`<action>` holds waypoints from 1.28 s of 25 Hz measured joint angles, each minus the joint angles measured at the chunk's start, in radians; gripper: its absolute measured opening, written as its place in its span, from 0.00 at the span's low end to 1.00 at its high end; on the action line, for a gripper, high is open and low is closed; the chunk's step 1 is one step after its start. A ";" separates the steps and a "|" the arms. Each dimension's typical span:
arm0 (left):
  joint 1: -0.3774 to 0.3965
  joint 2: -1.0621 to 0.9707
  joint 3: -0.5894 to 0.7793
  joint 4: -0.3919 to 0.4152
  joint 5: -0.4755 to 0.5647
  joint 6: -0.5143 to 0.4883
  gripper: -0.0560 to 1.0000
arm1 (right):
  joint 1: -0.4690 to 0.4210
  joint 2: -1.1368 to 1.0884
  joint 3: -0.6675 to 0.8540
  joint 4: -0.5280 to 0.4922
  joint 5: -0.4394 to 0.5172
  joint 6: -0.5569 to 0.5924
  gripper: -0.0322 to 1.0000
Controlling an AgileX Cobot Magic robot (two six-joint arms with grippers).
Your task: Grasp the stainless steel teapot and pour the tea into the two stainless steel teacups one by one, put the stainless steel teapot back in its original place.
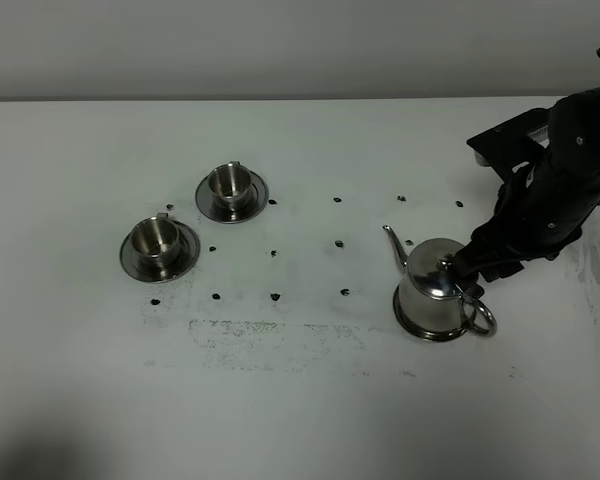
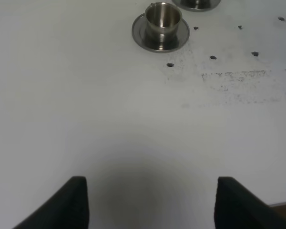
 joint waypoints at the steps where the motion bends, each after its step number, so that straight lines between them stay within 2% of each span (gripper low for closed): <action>1: 0.000 0.000 0.000 0.000 0.000 0.000 0.57 | 0.000 -0.001 0.000 0.002 0.007 0.000 0.50; 6: 0.000 0.000 0.000 0.000 0.000 0.000 0.57 | -0.002 -0.012 0.000 0.000 0.012 0.000 0.50; 14: 0.000 0.000 0.000 0.000 0.000 0.000 0.57 | -0.011 -0.116 0.000 -0.113 0.019 0.063 0.50; 19: 0.000 0.000 0.000 0.000 0.000 0.000 0.57 | -0.004 -0.208 0.000 -0.109 0.095 0.068 0.50; 22: 0.000 0.000 0.000 0.000 0.000 0.000 0.57 | 0.000 -0.253 0.000 -0.059 0.142 0.022 0.50; 26: 0.000 0.000 0.000 0.000 0.000 0.000 0.57 | 0.001 -0.289 0.000 0.003 0.197 -0.099 0.50; 32: 0.000 0.000 0.000 0.000 0.000 0.000 0.57 | 0.005 -0.313 0.024 -0.011 0.216 -0.151 0.50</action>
